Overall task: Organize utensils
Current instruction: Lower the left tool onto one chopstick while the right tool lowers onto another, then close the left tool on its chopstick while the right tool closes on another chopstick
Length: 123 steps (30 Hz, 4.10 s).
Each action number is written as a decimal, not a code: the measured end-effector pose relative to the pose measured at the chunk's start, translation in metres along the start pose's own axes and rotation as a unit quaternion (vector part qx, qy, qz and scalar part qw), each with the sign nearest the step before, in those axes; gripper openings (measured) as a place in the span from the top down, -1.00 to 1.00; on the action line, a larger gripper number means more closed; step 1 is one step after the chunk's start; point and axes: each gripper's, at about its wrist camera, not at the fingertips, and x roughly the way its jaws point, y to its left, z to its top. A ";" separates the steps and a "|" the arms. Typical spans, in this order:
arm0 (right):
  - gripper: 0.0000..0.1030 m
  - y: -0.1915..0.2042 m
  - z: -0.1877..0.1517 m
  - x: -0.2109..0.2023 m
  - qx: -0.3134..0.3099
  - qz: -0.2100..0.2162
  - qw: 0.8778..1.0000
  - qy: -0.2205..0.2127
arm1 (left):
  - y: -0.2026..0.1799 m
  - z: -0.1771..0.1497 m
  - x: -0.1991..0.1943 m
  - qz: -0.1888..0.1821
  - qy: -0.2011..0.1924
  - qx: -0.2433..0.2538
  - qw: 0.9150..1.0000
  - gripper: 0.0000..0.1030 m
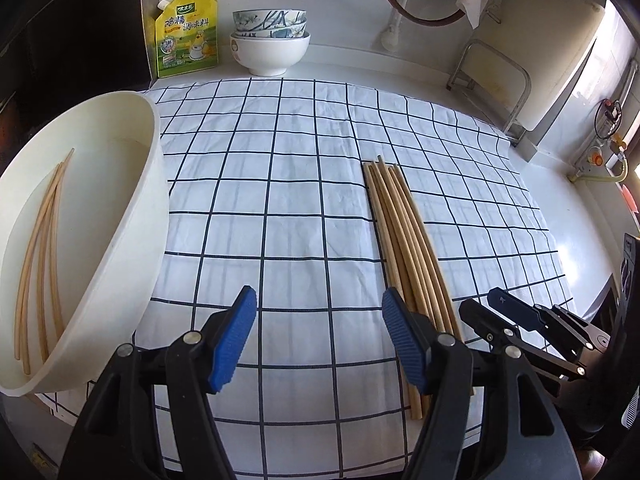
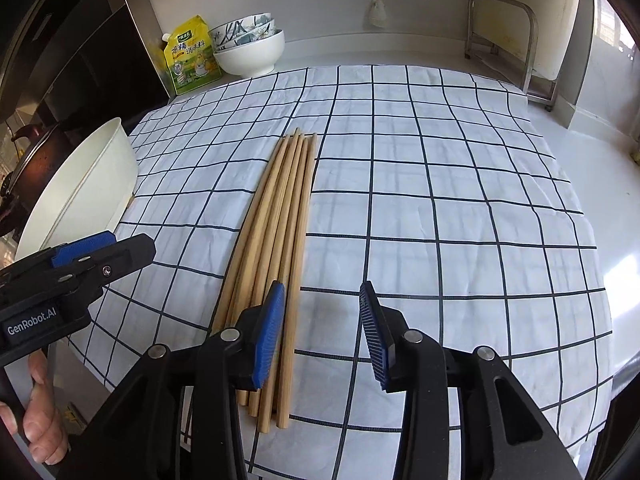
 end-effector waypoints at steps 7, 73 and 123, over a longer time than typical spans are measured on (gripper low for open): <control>0.27 0.003 -0.002 0.008 -0.013 -0.018 1.000 0.004 | 0.002 -0.004 0.005 -0.001 0.005 0.000 1.000 -0.25; 0.53 -0.016 0.009 0.018 -0.053 -0.065 0.996 -0.009 | -0.027 0.004 0.050 0.053 0.028 0.045 0.997 0.12; 0.88 -0.015 -0.004 0.007 -0.005 -0.026 1.000 -0.004 | -0.022 -0.005 0.041 0.005 0.036 0.053 0.998 0.52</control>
